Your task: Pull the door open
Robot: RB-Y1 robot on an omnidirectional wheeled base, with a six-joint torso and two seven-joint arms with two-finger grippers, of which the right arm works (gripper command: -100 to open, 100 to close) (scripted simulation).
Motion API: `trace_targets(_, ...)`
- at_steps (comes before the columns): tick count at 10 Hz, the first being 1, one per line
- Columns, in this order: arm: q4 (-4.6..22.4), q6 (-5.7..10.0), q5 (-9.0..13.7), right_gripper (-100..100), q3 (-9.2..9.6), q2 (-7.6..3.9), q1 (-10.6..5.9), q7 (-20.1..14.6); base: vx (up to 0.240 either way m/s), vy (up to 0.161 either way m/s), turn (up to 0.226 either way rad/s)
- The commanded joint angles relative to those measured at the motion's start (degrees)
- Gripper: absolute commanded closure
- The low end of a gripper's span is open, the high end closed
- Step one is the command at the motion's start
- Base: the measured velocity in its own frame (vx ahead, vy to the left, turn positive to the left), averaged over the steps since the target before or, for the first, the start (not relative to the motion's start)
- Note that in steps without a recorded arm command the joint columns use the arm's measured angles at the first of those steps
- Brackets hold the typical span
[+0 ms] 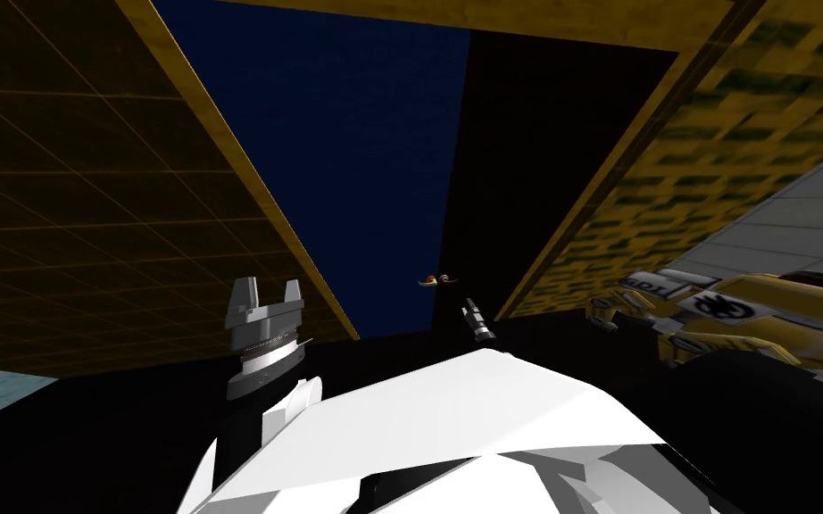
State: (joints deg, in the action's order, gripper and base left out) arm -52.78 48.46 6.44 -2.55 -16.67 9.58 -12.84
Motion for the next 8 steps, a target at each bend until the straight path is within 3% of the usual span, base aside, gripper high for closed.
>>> trace_targets(1, 1.7, 0.25, 0.1, -100, -0.05, -0.32, -0.51, -0.3, 0.073, -0.02, 0.054)
trace_targets(6, 6.6, 1.17, 0.4, -100, -0.16, -1.21, -1.92, -1.0, 0.084, -0.013, 0.066)
trace_targets(7, 6.5, 1.32, 0.4, -100, -0.13, -1.09, -1.9, -0.9, 0.04, -0.004, 0.012)
trace_targets(8, 7.8, 1.27, 1.2, -100, -1.75, -1.92, -1.21, -0.6, 0.048, -0.018, -0.01)
